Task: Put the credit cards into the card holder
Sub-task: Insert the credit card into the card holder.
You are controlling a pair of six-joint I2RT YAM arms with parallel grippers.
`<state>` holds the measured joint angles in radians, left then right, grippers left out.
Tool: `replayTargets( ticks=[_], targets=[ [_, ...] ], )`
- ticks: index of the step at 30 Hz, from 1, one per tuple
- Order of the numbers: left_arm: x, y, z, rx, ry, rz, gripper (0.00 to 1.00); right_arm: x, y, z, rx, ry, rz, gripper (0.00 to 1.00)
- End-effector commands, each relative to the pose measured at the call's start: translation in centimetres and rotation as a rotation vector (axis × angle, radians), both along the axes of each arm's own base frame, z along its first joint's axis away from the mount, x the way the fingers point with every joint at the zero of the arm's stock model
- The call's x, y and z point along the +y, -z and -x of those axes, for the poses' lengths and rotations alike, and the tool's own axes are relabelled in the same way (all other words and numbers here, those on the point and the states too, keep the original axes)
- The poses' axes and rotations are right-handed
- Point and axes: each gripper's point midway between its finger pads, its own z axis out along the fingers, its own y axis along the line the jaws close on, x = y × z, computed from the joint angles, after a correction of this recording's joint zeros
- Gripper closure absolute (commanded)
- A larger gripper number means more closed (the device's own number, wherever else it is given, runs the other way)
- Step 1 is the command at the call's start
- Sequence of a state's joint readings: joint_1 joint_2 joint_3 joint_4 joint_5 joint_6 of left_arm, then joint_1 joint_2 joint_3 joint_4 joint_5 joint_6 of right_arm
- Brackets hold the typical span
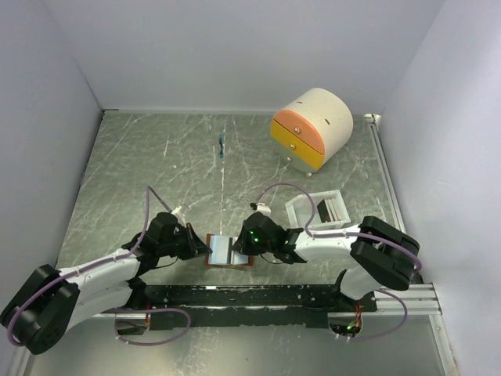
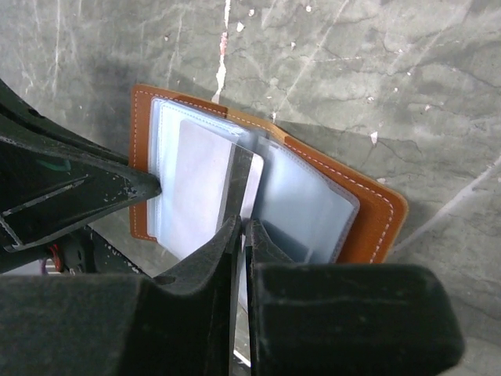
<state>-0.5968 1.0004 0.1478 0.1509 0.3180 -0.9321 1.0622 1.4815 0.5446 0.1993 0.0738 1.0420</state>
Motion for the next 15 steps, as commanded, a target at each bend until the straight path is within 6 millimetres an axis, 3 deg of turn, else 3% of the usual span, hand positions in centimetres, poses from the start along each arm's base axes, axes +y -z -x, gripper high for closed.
replayTargets(
  ticks=[1, 6, 15],
  targets=[
    [-0.3, -0.9, -0.3, -0.026, 0.010, 0.010, 0.93, 1.1, -1.1, -0.4, -0.027, -0.016, -0.012, 0.90],
    [-0.1, -1.0, -0.5, -0.034, 0.001, 0.001, 0.93, 0.4, -1.6, -0.3, -0.033, 0.000, -0.008, 0.74],
    [-0.3, -1.1, -0.6, -0.034, -0.001, 0.006, 0.93, 1.4, -0.8, -0.2, -0.006, -0.024, 0.000, 0.72]
  ],
)
